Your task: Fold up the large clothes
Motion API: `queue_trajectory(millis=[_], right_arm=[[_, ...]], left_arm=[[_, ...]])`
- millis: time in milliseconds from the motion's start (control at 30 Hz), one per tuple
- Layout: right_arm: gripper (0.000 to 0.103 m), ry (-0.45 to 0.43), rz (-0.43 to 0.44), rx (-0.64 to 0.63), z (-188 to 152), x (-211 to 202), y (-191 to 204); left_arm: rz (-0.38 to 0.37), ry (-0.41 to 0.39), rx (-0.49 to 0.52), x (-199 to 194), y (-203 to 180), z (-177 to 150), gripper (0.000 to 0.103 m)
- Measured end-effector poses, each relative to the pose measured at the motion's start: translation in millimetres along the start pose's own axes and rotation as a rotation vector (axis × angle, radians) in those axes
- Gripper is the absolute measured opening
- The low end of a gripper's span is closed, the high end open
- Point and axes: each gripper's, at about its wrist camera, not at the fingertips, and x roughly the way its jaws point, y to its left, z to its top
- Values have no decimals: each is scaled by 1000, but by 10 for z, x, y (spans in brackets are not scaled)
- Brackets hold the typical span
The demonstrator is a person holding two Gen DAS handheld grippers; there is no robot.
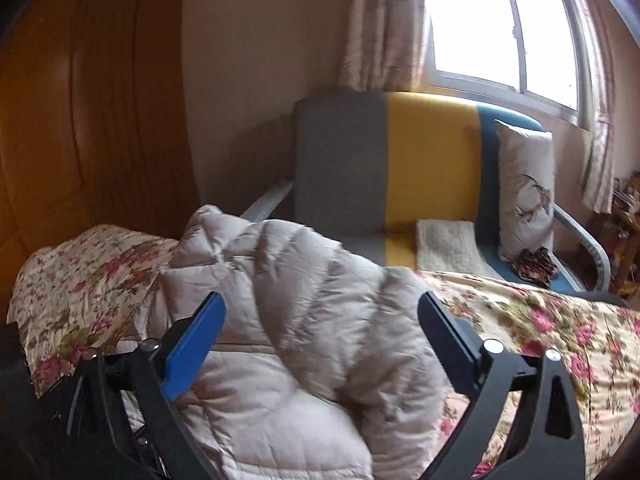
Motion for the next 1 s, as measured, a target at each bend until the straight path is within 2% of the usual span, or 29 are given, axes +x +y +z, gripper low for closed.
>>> queue_trajectory(millis=[33,67,100,167,200,333,400,533,600,833,900,1000], right_arm=[[74,19,11,-22,28,85,120],[65,51,16,-29,102,249,280],[60,91,17,-20,123,417,282],[63,174,-23,29,100,748,179],[67,207,-47,66,58,894,77],[68,252,-101,192,-187,1210,-268],[68,252,-96,219,-264,1234,-353],[70,246,-110,189,-306,1281,-349],[71,236,-125,177,-333,1260,-334],[79,179,-148,161,-364,1002,-257],[87,161,-150,156,-349,881,-211],[93,132,-163,139,-347,685,-160]], left_arm=[[7,5,3,-9,-16,35,90],[12,7,7,-6,-22,52,91],[16,9,12,-8,-36,72,92],[22,5,20,4,-43,104,99],[16,5,21,26,-44,117,100],[-84,45,4,194,-64,138,100],[-73,36,21,253,-120,108,100],[-54,-18,41,300,-166,-32,100],[-57,-1,31,309,-144,-25,100],[-98,46,-107,93,33,-115,100],[-101,58,-152,18,82,-173,100],[-92,56,-189,-87,128,-248,100]])
